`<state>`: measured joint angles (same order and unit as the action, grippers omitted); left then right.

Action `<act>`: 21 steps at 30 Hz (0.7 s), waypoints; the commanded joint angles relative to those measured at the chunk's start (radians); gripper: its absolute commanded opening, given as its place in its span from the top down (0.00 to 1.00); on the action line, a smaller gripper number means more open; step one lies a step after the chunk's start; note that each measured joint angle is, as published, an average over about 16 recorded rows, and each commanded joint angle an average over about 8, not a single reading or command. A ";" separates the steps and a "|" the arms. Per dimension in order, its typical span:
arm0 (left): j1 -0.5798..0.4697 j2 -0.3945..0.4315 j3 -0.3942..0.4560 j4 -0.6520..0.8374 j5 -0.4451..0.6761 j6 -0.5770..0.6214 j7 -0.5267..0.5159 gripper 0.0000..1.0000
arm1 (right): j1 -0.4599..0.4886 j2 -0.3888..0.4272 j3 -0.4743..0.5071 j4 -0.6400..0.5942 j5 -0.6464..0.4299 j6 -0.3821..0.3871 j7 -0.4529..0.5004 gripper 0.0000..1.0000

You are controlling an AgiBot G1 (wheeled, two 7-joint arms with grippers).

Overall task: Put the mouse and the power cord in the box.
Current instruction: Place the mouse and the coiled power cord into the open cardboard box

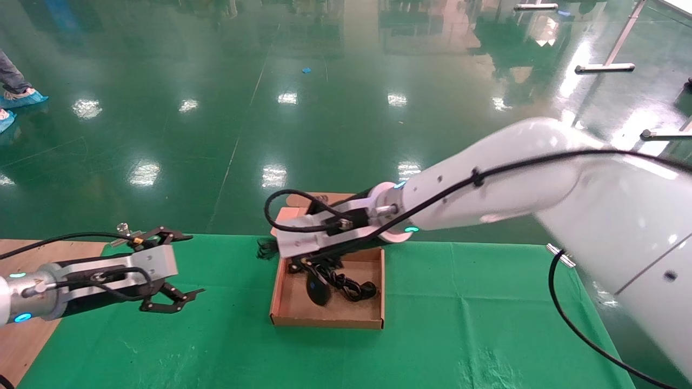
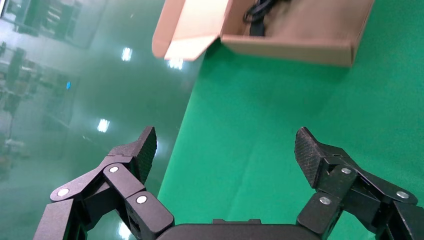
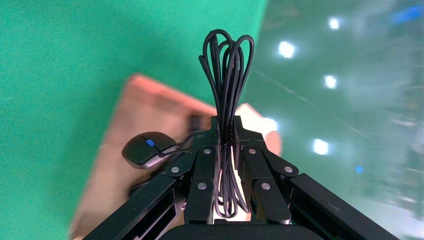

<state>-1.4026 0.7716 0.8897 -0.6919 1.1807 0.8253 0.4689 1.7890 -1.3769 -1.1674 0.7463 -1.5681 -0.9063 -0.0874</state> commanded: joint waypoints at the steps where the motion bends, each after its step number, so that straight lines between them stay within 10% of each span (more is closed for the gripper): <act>1: 0.003 -0.003 -0.008 0.034 -0.012 0.014 0.034 0.00 | -0.017 0.000 -0.036 0.022 0.016 0.075 0.015 1.00; 13: 0.022 0.104 -0.020 0.233 -0.039 0.049 0.187 0.00 | -0.106 0.004 -0.201 -0.075 0.045 0.251 0.027 0.97; 21: 0.014 0.193 -0.017 0.348 -0.038 0.043 0.250 0.00 | -0.136 0.005 -0.238 -0.123 0.088 0.289 -0.003 0.05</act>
<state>-1.3888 0.9602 0.8720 -0.3453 1.1428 0.8675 0.7189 1.6574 -1.3722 -1.4030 0.6266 -1.4787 -0.6216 -0.0910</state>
